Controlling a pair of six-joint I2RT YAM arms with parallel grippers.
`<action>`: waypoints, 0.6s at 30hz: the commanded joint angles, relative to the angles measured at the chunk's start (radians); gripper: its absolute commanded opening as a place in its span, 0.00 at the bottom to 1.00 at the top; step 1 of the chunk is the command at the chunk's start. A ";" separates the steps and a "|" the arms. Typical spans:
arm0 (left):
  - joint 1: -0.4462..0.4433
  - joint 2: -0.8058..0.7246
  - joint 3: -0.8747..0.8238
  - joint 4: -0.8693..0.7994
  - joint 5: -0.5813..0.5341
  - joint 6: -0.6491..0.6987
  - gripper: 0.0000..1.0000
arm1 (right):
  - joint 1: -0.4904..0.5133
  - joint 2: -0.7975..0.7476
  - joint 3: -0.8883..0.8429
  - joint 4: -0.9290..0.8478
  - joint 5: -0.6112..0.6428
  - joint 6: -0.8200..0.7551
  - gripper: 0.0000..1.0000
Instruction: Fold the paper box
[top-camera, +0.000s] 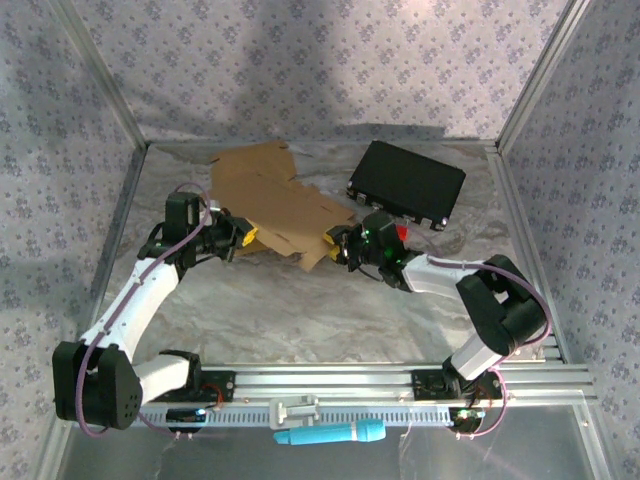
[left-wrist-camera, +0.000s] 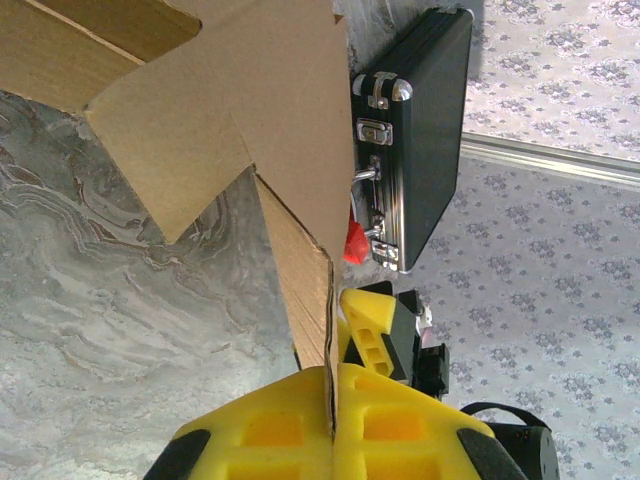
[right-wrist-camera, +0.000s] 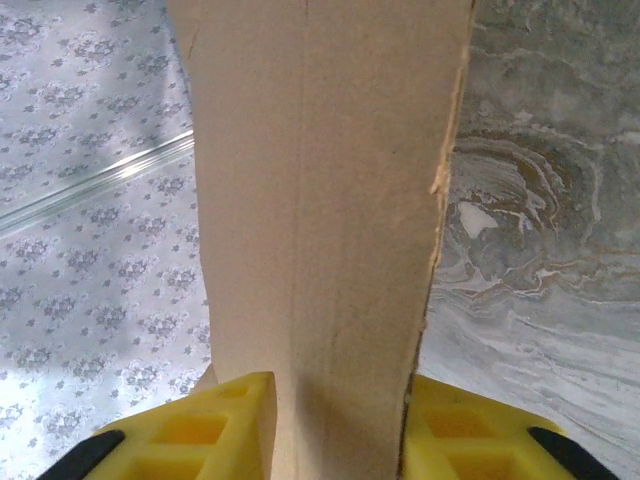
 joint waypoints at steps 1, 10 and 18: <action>-0.005 -0.009 0.040 -0.025 0.011 0.022 0.00 | -0.012 -0.019 0.011 0.012 0.014 0.002 0.30; -0.005 -0.006 0.035 -0.019 0.010 0.022 0.00 | -0.028 -0.042 0.013 -0.015 0.012 -0.004 0.22; -0.003 -0.002 0.037 -0.018 0.006 0.022 0.00 | -0.030 -0.054 0.055 -0.050 0.018 -0.012 0.00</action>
